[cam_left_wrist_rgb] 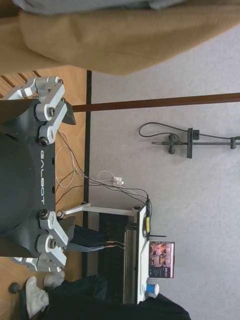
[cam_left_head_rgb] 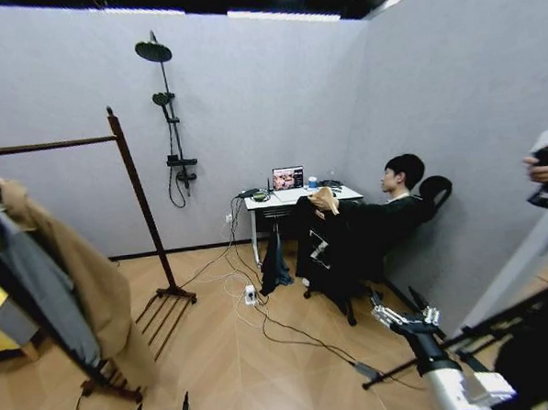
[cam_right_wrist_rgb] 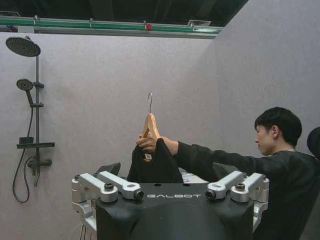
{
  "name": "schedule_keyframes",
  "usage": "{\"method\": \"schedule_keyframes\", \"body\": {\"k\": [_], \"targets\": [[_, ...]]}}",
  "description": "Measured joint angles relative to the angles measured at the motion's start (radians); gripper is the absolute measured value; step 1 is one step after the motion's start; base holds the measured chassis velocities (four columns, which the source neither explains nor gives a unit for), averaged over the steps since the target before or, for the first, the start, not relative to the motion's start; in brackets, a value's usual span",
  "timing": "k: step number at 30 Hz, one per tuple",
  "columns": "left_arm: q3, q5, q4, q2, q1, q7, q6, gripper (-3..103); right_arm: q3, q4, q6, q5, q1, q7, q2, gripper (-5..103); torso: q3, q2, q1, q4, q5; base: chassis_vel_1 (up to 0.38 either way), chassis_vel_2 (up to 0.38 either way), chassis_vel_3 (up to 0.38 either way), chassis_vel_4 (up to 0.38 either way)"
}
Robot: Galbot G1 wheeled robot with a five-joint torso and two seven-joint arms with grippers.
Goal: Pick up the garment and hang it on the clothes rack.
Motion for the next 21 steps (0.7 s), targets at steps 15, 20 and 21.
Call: {"method": "schedule_keyframes", "body": {"k": [15,20,21], "targets": [[0.0,0.0,0.0,0.0,0.0,0.0,0.0,100,-0.011,-0.005,-0.101,-0.054,0.076,0.049,-0.026,100,0.0,0.0,0.0,0.0006,0.002,-0.264,0.261,0.251,-0.257],[0.0,0.0,0.0,0.0,0.0,0.0,0.0,100,-0.011,-0.019,-0.075,-0.037,0.103,0.04,-0.034,100,0.0,0.001,-0.001,0.0004,0.0016,-0.108,0.093,0.128,-0.1],[0.0,0.0,0.0,0.0,0.0,0.0,0.0,100,-0.011,-0.028,-0.073,-0.025,0.118,0.04,-0.039,100,0.0,0.001,-0.001,0.0003,0.0016,-0.112,0.109,0.09,-0.111]]}}
